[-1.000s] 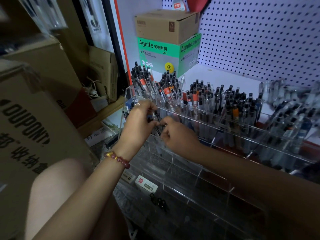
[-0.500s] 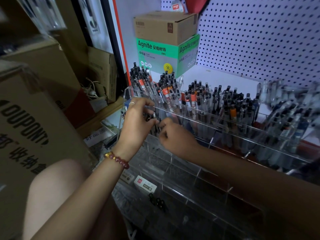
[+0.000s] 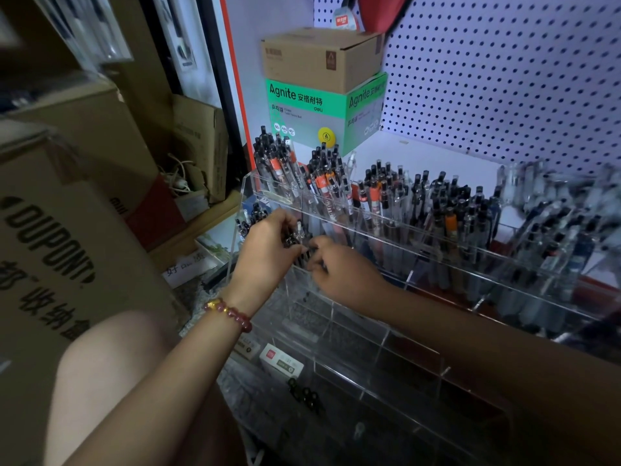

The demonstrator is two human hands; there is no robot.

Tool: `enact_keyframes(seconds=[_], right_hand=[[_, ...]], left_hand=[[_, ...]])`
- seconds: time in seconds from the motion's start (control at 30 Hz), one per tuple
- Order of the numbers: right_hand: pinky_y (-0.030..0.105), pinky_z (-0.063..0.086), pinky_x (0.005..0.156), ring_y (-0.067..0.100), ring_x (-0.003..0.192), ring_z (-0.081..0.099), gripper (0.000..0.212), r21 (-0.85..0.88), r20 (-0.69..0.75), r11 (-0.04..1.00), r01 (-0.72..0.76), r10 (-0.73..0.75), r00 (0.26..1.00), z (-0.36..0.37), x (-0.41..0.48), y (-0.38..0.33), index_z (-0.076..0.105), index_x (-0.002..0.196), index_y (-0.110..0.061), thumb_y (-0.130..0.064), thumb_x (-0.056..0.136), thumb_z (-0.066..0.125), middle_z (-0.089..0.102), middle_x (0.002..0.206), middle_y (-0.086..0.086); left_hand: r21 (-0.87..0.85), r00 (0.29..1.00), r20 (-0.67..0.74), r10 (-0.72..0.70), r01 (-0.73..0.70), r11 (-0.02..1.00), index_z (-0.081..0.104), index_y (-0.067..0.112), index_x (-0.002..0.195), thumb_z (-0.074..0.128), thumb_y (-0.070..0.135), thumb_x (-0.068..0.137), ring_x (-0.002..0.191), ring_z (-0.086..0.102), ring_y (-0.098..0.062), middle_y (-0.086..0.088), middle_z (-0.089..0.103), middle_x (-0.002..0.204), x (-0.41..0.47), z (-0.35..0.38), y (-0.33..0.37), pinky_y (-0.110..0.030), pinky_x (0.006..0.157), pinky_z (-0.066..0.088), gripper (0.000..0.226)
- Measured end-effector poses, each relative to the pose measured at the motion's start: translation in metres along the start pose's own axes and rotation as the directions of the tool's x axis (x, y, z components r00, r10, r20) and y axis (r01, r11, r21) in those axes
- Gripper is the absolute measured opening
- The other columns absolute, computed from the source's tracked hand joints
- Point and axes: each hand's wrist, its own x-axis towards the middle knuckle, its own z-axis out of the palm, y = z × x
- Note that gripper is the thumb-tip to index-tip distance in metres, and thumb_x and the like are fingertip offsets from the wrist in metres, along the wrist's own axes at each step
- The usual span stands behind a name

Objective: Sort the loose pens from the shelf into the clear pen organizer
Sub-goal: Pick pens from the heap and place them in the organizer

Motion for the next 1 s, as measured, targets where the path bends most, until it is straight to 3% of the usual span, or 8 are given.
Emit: enact_keyframes(seconds=[0.17,0.3,0.4,0.5,0.6,0.7,0.83,1.0], right_hand=[[0.037,0.052,0.072,0.019,0.075,0.063,0.031,-0.036,0.006,0.999,-0.005,0.005,1.0,-0.01,-0.003,-0.006,0.051,0.125,-0.009,-0.017,0.095,0.046,0.066,0.113,0.007],[0.023,0.03,0.046,0.011,0.059,0.048,0.028,-0.247,-0.079,0.966,0.082,-0.105,0.991,-0.034,-0.02,-0.023,0.054,0.122,-0.016,-0.021,0.096,0.044,0.057,0.078,-0.003],[0.018,0.025,0.043,-0.001,0.048,0.041,0.022,-0.27,-0.172,0.949,0.163,-0.215,0.961,-0.064,-0.036,-0.036,0.059,0.113,-0.022,-0.022,0.097,0.043,0.056,0.07,-0.009],[0.019,0.03,0.044,0.0,0.044,0.045,0.018,-0.217,-0.315,0.964,0.151,-0.216,0.924,-0.112,-0.045,-0.045,0.064,0.097,-0.025,-0.027,0.095,0.046,0.065,0.069,-0.006],[0.02,0.033,0.047,0.002,0.041,0.048,0.019,0.006,-0.479,0.985,0.174,-0.15,0.865,-0.166,-0.052,-0.042,0.066,0.088,-0.027,-0.032,0.088,0.048,0.068,0.068,-0.007],[0.018,0.042,0.05,0.005,0.042,0.05,0.018,0.172,-0.57,0.973,0.155,-0.03,0.821,-0.214,-0.053,-0.018,0.066,0.08,-0.019,-0.021,0.088,0.05,0.068,0.062,-0.005],[0.01,0.034,0.04,0.008,0.04,0.047,0.017,0.253,-0.558,0.967,0.016,0.132,0.819,-0.258,-0.049,0.049,0.067,0.086,-0.009,-0.011,0.094,0.052,0.068,0.064,0.001],[0.02,0.042,0.051,0.016,0.056,0.051,0.016,0.212,-0.531,0.947,-0.239,0.317,0.786,-0.27,-0.05,0.141,0.067,0.096,-0.011,-0.02,0.097,0.053,0.07,0.077,-0.001]], left_hand=[[0.009,1.0,-0.007,-0.015,0.015,1.0,0.058,0.013,0.103,0.081,0.009,0.073,0.08,0.054,-0.009,0.005,0.058,0.089,-0.001,-0.002,0.001,-0.012,0.066,0.041,0.038],[0.141,0.998,-0.052,0.035,-0.027,0.99,0.058,0.017,0.104,0.083,0.025,0.07,0.085,0.061,-0.018,0.002,0.063,0.091,-0.007,-0.016,0.01,-0.039,0.072,0.053,0.042],[0.362,0.95,-0.211,0.231,-0.143,0.921,0.058,0.018,0.109,0.078,0.041,0.074,0.087,0.066,-0.018,0.003,0.068,0.098,-0.012,-0.035,0.025,-0.029,0.063,0.05,0.046],[0.418,0.82,-0.279,0.5,-0.365,0.832,0.06,0.016,0.106,0.068,0.041,0.083,0.083,0.065,-0.014,0.003,0.067,0.096,-0.005,-0.056,0.052,-0.022,0.06,0.044,0.034],[0.315,0.782,-0.194,0.593,-0.523,0.792,0.059,0.019,0.105,0.05,0.044,0.089,0.08,0.058,-0.008,0.007,0.064,0.095,0.014,-0.066,0.092,-0.026,0.064,0.045,0.031],[0.164,0.744,-0.102,0.66,-0.642,0.749,0.058,0.021,0.103,0.044,0.042,0.088,0.08,0.055,-0.005,0.013,0.062,0.092,0.037,-0.057,0.138,-0.027,0.065,0.042,0.03],[-0.017,0.706,-0.015,0.708,-0.708,0.706,0.058,0.022,0.096,0.051,0.031,0.087,0.082,0.057,-0.006,0.013,0.061,0.086,0.071,-0.018,0.184,-0.033,0.071,0.048,0.015],[-0.116,0.713,0.107,0.693,-0.683,0.721,0.06,0.023,0.094,0.054,0.02,0.089,0.078,0.057,-0.003,0.014,0.061,0.081,0.108,0.034,0.213,-0.031,0.071,0.05,0.009]])
